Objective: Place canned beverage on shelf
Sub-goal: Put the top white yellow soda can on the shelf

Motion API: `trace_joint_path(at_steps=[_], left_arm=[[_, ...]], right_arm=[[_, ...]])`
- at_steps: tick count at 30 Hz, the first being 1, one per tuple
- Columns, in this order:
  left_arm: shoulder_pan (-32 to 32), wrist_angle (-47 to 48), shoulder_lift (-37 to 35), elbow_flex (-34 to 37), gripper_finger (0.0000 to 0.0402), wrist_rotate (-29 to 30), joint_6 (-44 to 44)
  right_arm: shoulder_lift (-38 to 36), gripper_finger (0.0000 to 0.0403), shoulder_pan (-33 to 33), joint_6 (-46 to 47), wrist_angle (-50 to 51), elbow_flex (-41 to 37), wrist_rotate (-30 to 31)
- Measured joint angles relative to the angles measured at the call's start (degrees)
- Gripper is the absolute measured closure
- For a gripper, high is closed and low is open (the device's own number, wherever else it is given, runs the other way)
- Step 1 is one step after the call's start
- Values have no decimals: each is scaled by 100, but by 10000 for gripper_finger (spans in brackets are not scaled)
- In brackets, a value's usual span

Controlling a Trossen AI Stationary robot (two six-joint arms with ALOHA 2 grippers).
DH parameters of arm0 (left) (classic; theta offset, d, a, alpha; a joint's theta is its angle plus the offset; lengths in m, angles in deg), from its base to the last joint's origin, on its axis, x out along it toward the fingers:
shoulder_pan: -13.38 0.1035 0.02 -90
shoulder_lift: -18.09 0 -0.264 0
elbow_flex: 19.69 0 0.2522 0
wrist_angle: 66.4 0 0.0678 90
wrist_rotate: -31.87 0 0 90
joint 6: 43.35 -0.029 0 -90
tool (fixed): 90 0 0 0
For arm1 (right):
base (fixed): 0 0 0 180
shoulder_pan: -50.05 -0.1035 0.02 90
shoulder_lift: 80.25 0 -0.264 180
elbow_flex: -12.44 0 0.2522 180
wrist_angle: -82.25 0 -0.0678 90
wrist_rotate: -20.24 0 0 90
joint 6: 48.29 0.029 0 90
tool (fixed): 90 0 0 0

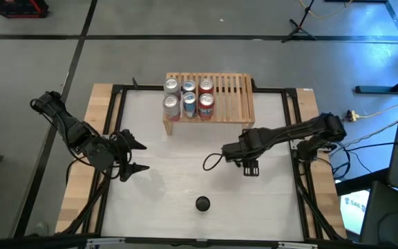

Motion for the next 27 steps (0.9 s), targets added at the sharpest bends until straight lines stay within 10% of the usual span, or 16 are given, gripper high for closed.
trace_joint_path(at_steps=[11,21,27], left_arm=[[0,-2,0,-2,17,0,17],[0,-4,0,-2,17,0,18],[0,-4,2,-2,17,0,35]], right_arm=[[179,176,-2,-327,-135,28,73],[212,13,-2,-295,-367,30,62],[168,39,-2,-314,-267,504,-60]])
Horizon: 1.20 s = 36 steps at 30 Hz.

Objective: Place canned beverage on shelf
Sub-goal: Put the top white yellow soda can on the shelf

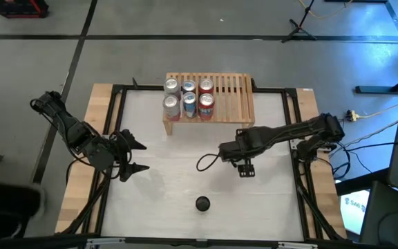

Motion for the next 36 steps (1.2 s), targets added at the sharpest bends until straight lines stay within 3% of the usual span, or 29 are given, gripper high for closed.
trace_joint_path(at_steps=[5,14,23,26,36], left_arm=[[0,-35,0,0,17,-34,9],[0,-37,0,0,17,-22,9],[0,-41,0,0,17,-31,7],[0,-40,0,0,17,-31,5],[0,-39,0,0,17,-36,-15]], right_arm=[[-278,55,-2,492,236,550,162],[-1434,57,-482,2175,214,567,1108],[-2494,57,-531,3864,-371,-788,1154],[-2547,57,-531,4206,-631,-988,1105],[-1957,57,-527,4062,-896,-1359,1025]])
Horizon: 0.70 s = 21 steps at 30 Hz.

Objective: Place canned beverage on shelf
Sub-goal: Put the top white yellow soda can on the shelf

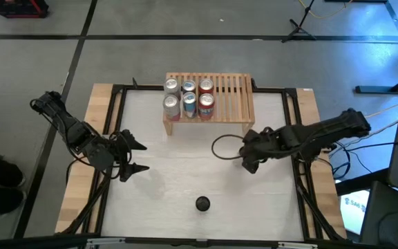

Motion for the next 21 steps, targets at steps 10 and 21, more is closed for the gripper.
trace_joint_path(at_steps=[10,21], left_arm=[[0,0,0,0,17,9,-20],[0,0,0,0,17,14,-18]], right_arm=[[620,56,0,-640,-108,-4,39],[1092,56,338,-1089,-127,-6,-109]])
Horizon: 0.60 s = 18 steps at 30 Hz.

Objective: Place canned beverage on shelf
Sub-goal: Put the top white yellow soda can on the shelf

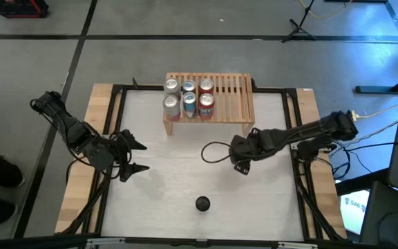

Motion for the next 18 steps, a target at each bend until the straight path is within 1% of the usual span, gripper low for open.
trace_joint_path(at_steps=[2,6,9,14,18], left_arm=[[0,0,0,0,17,0,0],[0,3,-2,0,17,-31,-2],[0,4,-2,0,17,-31,-2],[0,4,-2,0,17,17,-2],[0,5,-2,0,17,17,-2]], right_arm=[[-6,56,115,-106,-88,-54,-156],[-43,63,241,-269,-156,-226,-720],[-44,90,235,-285,-189,-321,-814],[-50,171,230,-451,-336,-328,-804],[-50,173,230,-612,-226,-168,-816]])
